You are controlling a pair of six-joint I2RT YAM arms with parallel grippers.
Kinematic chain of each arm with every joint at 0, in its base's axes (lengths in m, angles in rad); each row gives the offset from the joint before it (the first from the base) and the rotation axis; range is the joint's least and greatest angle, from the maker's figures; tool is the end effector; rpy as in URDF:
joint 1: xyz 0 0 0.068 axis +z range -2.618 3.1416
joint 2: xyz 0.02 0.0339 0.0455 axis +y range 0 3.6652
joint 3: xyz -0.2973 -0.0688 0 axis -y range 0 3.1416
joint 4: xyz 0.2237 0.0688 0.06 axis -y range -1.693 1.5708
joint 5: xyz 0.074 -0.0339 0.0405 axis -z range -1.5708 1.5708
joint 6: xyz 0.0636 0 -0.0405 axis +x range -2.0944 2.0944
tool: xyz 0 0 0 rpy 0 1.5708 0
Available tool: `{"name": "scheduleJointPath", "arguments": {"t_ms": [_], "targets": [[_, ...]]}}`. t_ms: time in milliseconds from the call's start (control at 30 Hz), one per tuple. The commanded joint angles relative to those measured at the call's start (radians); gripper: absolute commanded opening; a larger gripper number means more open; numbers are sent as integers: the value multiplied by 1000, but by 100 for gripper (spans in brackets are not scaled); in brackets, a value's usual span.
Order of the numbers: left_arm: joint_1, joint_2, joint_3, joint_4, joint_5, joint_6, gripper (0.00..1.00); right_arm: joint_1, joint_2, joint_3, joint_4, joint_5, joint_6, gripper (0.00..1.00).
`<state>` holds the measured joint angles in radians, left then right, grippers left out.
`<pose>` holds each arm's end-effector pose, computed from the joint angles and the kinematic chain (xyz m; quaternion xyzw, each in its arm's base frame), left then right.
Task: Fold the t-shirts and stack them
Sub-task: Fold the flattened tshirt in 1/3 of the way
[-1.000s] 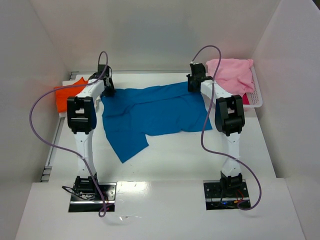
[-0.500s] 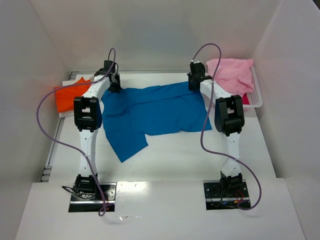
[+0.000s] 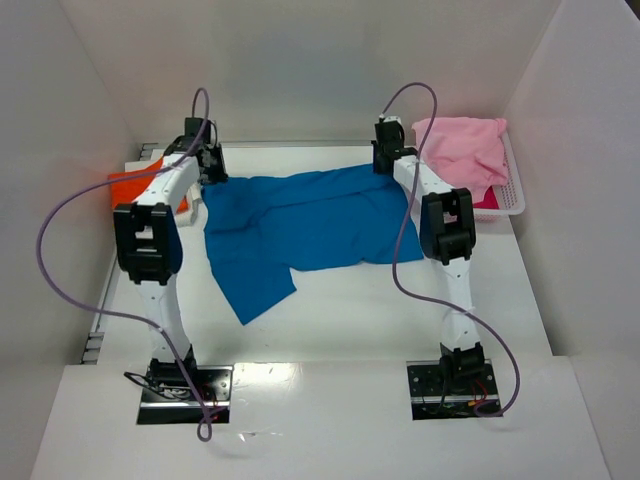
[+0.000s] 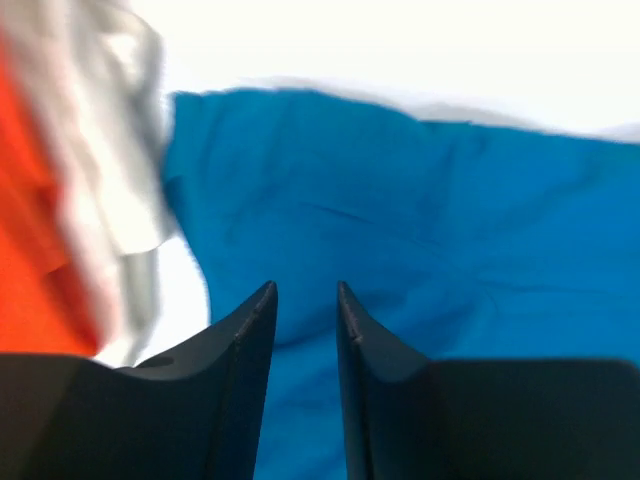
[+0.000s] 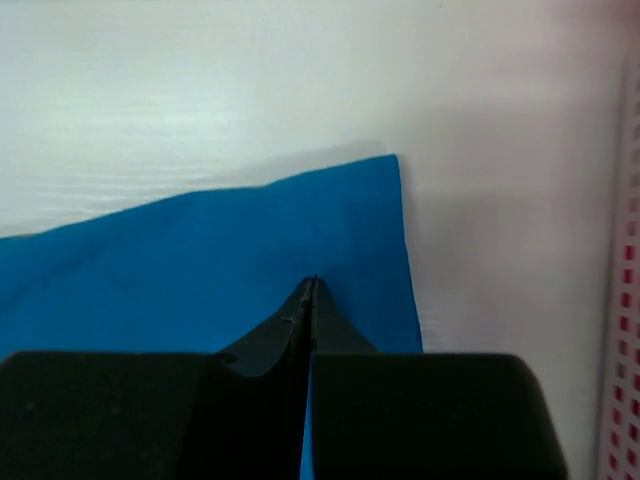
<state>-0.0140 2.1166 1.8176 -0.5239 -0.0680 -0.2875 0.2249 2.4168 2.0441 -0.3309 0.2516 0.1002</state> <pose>0.4993 -0.0027 0.2583 -0.1391 0.9200 -0.0235 0.3657 0.5652 0.1131 0.1973 -0.0035 0.9018 -0.0449 0.4297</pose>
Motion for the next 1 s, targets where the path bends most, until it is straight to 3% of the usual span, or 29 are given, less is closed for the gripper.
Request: {"name": "scheduleJointPath", "arguments": {"t_ms": [0,100,200,300,633,967], "targets": [[6,-145,-58,54,-10,-6,39,10,18,31,-5,10,16,1],[8,-174,-120,54,-1,-32,35,10,28,22,-5,0,24,1],[15,-161,-176,64,14,-57,13,10,30,22,-6,0,24,1],[15,-127,-200,65,22,-86,0,10,39,10,-26,0,25,1],[15,-29,-164,93,4,-114,0,10,-5,-78,-37,-46,46,0],[15,113,8,50,-5,-114,0,10,19,13,-177,-46,79,0]]}}
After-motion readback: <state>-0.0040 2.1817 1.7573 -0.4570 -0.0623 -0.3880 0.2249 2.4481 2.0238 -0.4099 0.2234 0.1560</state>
